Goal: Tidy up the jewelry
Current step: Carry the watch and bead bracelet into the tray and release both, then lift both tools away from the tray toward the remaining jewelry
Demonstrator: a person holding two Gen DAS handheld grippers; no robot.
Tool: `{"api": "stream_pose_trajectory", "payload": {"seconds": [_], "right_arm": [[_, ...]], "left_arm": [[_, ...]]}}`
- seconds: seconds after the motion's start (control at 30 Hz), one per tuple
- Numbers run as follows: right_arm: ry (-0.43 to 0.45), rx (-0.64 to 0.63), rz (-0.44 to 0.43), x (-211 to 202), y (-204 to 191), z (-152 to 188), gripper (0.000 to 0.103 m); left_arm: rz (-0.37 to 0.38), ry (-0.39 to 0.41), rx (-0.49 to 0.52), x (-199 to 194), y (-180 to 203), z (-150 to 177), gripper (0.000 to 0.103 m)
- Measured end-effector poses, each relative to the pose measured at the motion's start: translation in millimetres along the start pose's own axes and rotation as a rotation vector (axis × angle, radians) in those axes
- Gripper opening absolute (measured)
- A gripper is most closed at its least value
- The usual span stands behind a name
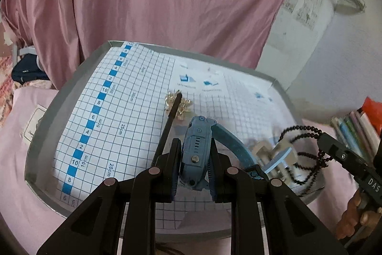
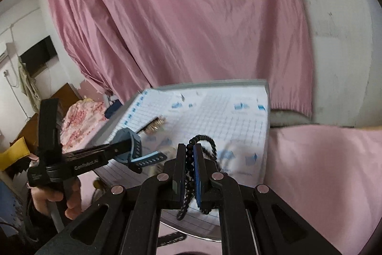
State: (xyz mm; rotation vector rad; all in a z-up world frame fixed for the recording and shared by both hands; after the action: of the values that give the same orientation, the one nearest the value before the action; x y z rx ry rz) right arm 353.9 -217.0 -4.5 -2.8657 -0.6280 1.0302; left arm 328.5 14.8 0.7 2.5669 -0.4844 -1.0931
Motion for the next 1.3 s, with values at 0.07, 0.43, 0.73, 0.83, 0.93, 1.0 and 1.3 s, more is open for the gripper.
{"api": "stream_pose_trajectory", "payload": {"seconds": [0.07, 0.43, 0.73, 0.83, 0.93, 1.0, 1.3], "right_arm": [[-0.022, 0.0, 0.003, 4.5, -0.7, 1.3, 0.007], [-0.03, 0.003, 0.077, 5.8, 2.8, 6.6, 0.013], [0.064, 0.006, 0.14, -14.8, 4.0, 8.2, 0.077], [0.118, 0.014, 0.133, -25.0, 2.9, 11.6, 0.095], [0.184, 0.044, 0.097, -41.2, 3.7, 19.1, 0.103], [0.217, 0.029, 0.106, -52.5, -1.4, 22.2, 0.103], [0.428, -0.105, 0.117, -124.9, -39.4, 60.9, 0.103]], "left_arm": [[-0.002, -0.017, 0.003, 3.2, -1.1, 2.2, 0.017], [0.031, 0.009, -0.03, -4.3, -4.8, -3.0, 0.031], [-0.076, 0.199, 0.007, -33.9, 3.9, -2.6, 0.075], [-0.078, 0.287, 0.011, -52.3, 7.5, -2.8, 0.076], [-0.06, 0.368, 0.024, -78.8, 15.2, 3.1, 0.089], [-0.035, 0.43, 0.047, -98.0, 20.8, 12.7, 0.101], [0.0, 0.504, 0.127, -151.9, 42.2, 60.4, 0.101]]}}
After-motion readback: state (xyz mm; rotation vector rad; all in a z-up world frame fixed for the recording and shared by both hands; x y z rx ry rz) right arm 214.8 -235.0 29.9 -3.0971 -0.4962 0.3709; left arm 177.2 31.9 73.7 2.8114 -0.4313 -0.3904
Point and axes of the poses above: each gripper's, at about its wrist camera, not at the fingertips, and x roughly the way its jaws point, y to its right, z to its underside, the point moved 1 cm from there along x, roughly the way its jaws point, and after that the axes turned 13 degrees about z, right-handed, at the moved point
